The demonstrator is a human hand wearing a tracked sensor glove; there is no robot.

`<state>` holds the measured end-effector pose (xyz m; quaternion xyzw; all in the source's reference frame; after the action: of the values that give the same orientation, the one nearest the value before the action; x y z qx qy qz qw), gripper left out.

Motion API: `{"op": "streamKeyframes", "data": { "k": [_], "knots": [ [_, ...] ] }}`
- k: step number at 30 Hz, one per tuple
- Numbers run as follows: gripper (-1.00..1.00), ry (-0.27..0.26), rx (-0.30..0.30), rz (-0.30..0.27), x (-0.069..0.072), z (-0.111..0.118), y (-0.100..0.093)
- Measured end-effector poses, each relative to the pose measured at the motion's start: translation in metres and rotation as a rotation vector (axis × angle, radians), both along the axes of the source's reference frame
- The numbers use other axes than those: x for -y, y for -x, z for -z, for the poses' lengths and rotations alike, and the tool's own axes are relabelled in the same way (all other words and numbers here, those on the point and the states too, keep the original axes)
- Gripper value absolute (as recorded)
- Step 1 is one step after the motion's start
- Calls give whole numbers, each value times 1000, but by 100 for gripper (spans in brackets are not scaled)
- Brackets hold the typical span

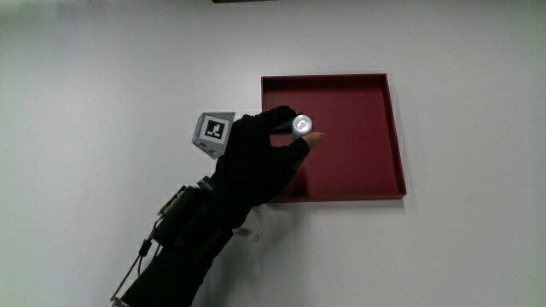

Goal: Place glue stick

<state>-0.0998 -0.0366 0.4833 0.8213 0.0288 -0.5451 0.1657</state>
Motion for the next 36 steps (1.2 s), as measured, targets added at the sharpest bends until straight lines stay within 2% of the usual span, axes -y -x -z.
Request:
{"op": "streamKeyframes", "data": {
  "k": [1,2,3,4,5,13,15,17,19,20,24,25,28,29,31,34,36],
  "knots": [
    [0,18,3,0,-1,-3,-1],
    [0,20,-18,-1,-2,-6,-2],
    [0,16,-2,-3,-3,-10,-2],
    [0,42,7,-2,-5,-11,-3],
    [0,47,-3,-4,-6,-14,-4],
    [0,55,15,-10,-11,-31,-6],
    [0,87,6,-8,-12,-34,-7],
    [0,76,5,-12,-13,-39,-6],
    [0,102,-5,2,-14,-40,-6],
    [0,90,-1,-1,-14,-41,-5],
    [0,99,-6,-7,-14,-40,-6],
    [0,79,-5,-4,-14,-43,-5],
    [0,84,-4,-2,-14,-44,-5],
    [0,103,-6,-1,-14,-42,-6],
    [0,89,-9,-2,-13,-44,-5],
    [0,102,-5,1,-14,-44,-6],
    [-8,85,-18,0,-14,-47,-6]
  ]
}}
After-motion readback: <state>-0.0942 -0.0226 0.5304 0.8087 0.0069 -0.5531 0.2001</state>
